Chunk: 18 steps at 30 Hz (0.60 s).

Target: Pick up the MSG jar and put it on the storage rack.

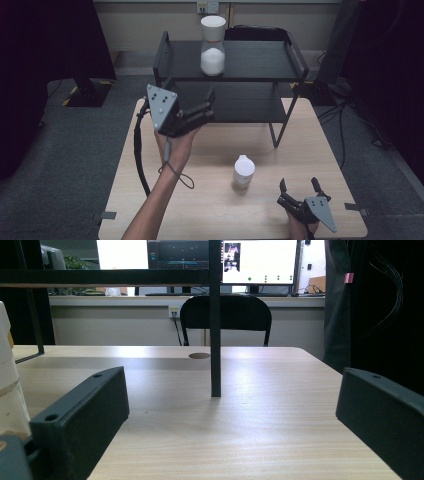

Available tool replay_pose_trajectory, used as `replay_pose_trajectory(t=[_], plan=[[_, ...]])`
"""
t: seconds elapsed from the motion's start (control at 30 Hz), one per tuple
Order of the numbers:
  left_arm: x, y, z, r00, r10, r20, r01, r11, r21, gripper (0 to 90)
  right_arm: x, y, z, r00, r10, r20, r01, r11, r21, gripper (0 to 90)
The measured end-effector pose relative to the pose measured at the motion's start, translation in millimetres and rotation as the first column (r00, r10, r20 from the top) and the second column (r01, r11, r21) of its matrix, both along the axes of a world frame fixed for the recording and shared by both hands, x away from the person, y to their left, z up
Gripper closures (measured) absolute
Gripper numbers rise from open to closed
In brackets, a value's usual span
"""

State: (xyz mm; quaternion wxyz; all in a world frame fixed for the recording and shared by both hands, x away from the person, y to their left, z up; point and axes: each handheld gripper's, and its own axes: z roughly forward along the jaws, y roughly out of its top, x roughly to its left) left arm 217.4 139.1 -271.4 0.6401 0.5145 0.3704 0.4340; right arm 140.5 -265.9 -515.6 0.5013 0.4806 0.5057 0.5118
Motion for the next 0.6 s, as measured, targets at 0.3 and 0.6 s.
replay_pose_trajectory(t=[0.3, 0.6], plan=[[-19.1, 1.6, -37.5, 0.9997, -0.011, -0.021, 0.011, 0.9999, -0.007, 0.0, -0.1, 0.1, 0.0, 1.0000, -0.001, 0.000, 0.001, 1.000, 0.000, 0.0], [-34.2, 3.7, -86.5, 0.9978, 0.030, -0.059, -0.030, 0.9995, 0.000, 0.0, -0.1, 0.3, 0.0, 1.0000, -0.002, 0.000, 0.002, 1.000, 0.000, 0.0]])
